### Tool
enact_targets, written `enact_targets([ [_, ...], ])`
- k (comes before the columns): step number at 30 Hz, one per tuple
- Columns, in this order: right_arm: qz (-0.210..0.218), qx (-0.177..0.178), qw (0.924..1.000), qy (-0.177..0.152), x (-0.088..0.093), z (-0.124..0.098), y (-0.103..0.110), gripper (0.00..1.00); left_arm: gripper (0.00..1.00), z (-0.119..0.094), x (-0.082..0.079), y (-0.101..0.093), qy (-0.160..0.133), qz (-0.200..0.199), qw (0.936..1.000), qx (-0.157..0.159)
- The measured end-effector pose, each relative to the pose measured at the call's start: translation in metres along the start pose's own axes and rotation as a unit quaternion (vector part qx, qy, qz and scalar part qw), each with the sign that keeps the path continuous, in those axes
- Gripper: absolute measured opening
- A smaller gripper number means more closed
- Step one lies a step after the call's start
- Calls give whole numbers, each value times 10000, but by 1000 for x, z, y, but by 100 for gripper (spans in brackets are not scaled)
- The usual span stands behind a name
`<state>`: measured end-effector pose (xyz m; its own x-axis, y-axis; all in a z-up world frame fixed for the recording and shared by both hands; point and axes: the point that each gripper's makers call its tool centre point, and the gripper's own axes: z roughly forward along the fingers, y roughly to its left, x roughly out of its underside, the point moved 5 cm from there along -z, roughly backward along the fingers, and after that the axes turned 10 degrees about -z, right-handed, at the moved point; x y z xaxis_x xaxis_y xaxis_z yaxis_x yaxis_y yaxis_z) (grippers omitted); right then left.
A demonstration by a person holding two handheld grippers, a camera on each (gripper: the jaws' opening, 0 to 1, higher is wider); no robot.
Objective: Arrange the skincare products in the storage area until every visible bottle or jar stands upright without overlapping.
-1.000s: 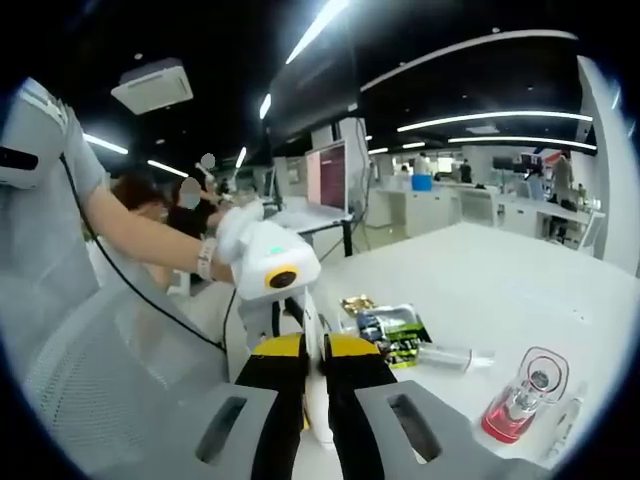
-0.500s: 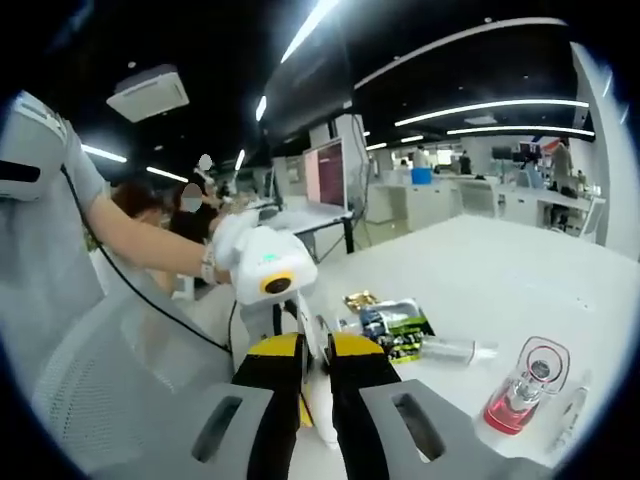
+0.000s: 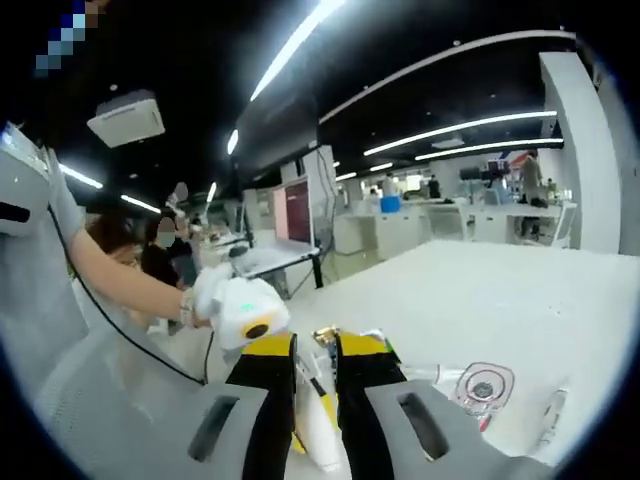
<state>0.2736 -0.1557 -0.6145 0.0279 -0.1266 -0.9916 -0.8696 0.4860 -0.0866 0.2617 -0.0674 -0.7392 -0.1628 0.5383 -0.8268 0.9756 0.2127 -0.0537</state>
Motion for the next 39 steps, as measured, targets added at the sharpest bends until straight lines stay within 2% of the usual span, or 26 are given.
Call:
enact_targets([
  [3,118,398,9990,-195,-6,-10,-17,19,18,3,-2,4,-4,-3,10000,-43],
  [7,-32,1091,9935,-330,-12,-26,-41,28,18,6,-3,8,-22,3,10000,-63],
  [11,-5,1503,9885,-173,-8,-38,-57,38,18,10,-6,14,-24,14,9999,-128],
  [13,292,1706,9849,-57,-2,-42,-62,49,18,12,-8,17,-44,13,9999,-151],
  [16,457,1569,9864,161,8,-43,-62,61,18,14,-9,20,-70,11,9999,-141],
  [18,417,1598,9858,296,13,-43,-63,64,18,17,-11,23,-75,14,9999,-150],
  [21,480,1362,9876,624,24,-40,-57,72,18,19,-14,28,-64,5,9998,-191],
  [23,725,1135,9846,1112,40,-38,-51,78,18,20,-15,30,-67,5,9998,-191],
  [26,459,849,9783,1835,59,-34,-43,81,18,24,-18,36,-79,-1,9998,-185],
  [28,433,772,9730,2131,68,-33,-39,80,18,26,-20,38,-73,3,9998,-195],
  [30,372,775,9710,2232,67,-35,-28,80,18,28,-22,41,-64,23,9998,-199],
  [39,294,759,9690,2331,69,-35,-27,76,18,36,-27,51,-93,-26,9998,-190],
])
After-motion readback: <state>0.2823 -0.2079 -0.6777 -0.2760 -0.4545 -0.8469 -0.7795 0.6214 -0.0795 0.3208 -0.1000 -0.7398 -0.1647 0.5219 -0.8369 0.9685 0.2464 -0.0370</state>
